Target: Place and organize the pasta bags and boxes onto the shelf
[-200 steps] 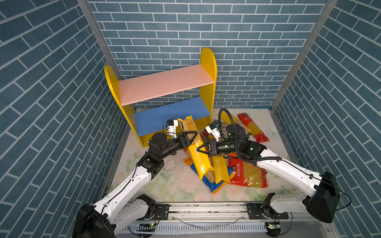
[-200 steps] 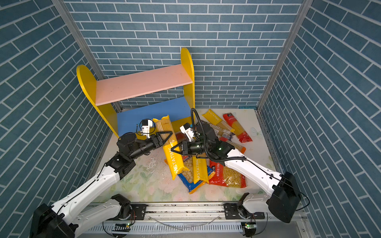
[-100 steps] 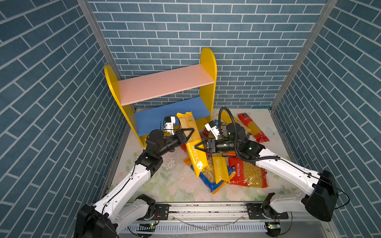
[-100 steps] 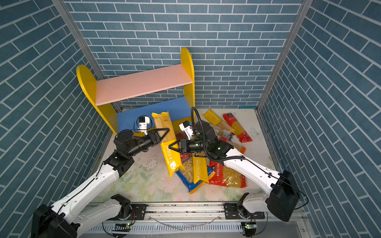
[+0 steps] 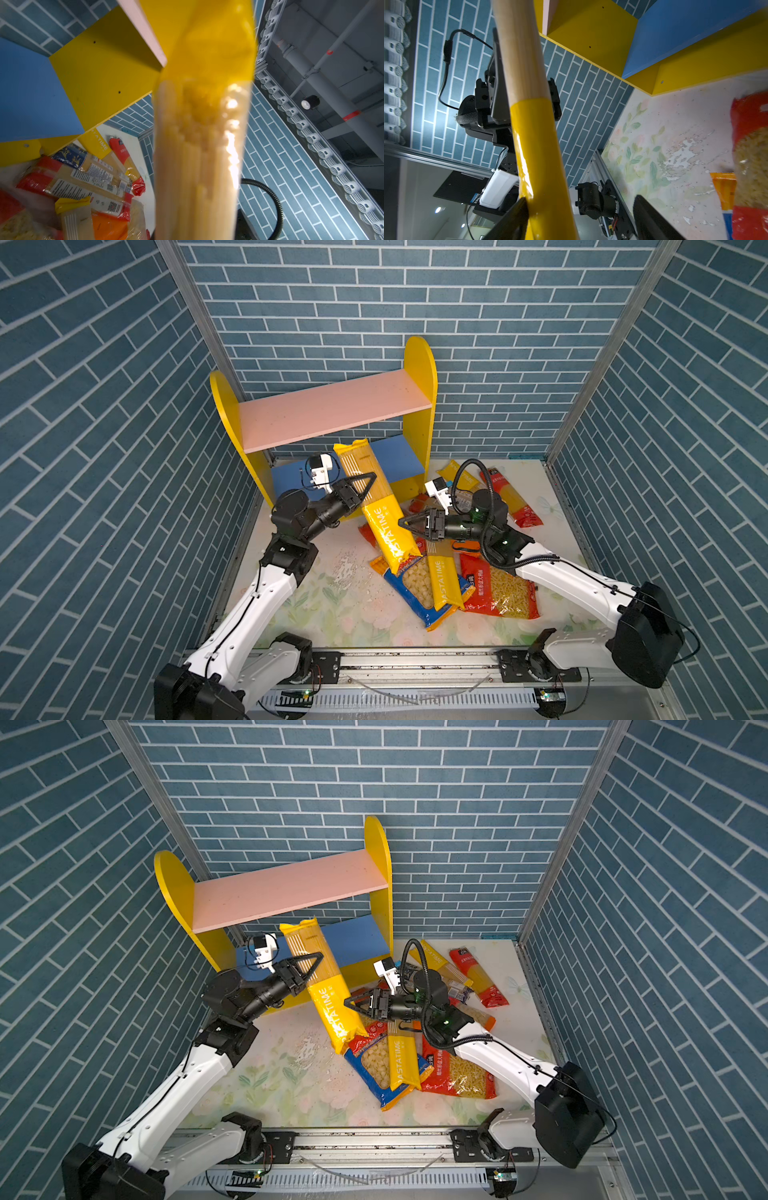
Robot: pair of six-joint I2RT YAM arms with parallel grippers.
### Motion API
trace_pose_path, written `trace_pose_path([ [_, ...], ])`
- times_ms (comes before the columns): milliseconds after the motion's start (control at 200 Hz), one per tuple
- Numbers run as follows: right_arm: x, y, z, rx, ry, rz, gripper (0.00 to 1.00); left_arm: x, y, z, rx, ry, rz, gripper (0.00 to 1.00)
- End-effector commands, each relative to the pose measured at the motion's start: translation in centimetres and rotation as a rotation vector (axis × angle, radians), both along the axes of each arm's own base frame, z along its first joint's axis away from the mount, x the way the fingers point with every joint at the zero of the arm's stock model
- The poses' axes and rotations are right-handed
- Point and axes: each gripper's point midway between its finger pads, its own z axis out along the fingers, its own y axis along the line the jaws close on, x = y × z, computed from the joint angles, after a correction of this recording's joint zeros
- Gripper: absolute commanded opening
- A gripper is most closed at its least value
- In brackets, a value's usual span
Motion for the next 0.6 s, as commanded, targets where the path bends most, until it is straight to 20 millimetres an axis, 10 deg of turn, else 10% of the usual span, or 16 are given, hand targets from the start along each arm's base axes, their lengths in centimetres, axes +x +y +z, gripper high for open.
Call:
trace_pose_path([
  [0,-0.7,0.3,1.7,0.115,0.025,0.046,0.77,-1.6,1.4,7.9,-0.130,-0.220,-0.017,0.02],
  [595,-0.8,3.3,7.6,0.234,0.000,0.094,0.55,0.5,5.5,9.5,-0.162,-0.249,0.069,0.05],
])
